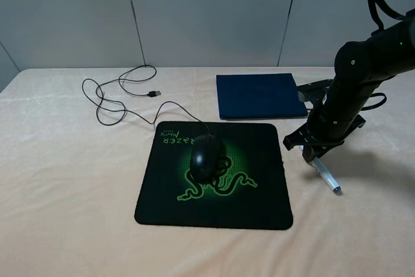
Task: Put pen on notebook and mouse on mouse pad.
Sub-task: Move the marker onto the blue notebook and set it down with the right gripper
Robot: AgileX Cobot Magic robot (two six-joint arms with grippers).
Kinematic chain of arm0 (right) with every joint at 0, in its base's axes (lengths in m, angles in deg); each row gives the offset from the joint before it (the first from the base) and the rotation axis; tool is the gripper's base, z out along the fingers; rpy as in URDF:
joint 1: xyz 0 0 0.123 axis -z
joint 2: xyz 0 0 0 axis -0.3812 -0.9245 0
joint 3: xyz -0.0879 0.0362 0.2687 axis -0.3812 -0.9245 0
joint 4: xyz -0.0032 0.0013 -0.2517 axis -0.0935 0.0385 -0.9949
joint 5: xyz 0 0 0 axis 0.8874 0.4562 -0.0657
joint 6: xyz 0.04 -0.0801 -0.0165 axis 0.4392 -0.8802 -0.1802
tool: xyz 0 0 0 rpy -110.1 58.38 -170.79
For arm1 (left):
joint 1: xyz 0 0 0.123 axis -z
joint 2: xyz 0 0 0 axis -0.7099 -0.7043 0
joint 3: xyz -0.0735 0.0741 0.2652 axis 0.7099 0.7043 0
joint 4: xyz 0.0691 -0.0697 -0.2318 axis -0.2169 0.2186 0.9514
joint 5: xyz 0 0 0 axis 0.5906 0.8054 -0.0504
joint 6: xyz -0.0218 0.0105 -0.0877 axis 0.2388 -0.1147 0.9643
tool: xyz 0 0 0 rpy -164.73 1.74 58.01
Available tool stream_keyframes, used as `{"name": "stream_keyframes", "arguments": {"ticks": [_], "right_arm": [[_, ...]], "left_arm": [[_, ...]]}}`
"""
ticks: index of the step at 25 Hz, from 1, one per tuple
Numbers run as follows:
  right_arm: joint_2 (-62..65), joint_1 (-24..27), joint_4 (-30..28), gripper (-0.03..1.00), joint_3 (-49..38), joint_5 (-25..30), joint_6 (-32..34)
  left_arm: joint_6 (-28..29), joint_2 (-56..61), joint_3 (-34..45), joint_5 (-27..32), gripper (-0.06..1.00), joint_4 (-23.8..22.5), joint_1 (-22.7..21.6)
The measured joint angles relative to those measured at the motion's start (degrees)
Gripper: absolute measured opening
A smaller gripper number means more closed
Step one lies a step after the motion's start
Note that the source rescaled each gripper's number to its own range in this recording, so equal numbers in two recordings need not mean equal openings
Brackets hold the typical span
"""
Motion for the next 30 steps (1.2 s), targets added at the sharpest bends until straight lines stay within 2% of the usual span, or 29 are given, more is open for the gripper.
{"name": "stream_keyframes", "arguments": {"ticks": [8,16,19,24,30], "right_arm": [[0.00,0.00,0.00,0.00,8.17,13.21,0.00],[-0.06,0.00,0.63,0.00,20.42,27.58,0.30],[-0.06,0.00,2.75,0.00,25.55,31.49,0.44],[-0.28,0.00,5.25,0.00,33.80,34.43,0.44],[-5.32,0.00,6.30,0.00,44.84,34.72,0.44]], "left_arm": [[0.00,0.00,0.00,0.00,1.00,0.00,0.00],[0.00,0.00,0.00,0.00,1.00,0.00,0.00],[0.00,0.00,0.00,0.00,1.00,0.00,0.00],[0.00,0.00,0.00,0.00,1.00,0.00,0.00],[-0.05,0.00,0.00,0.08,1.00,-0.32,0.00]]}}
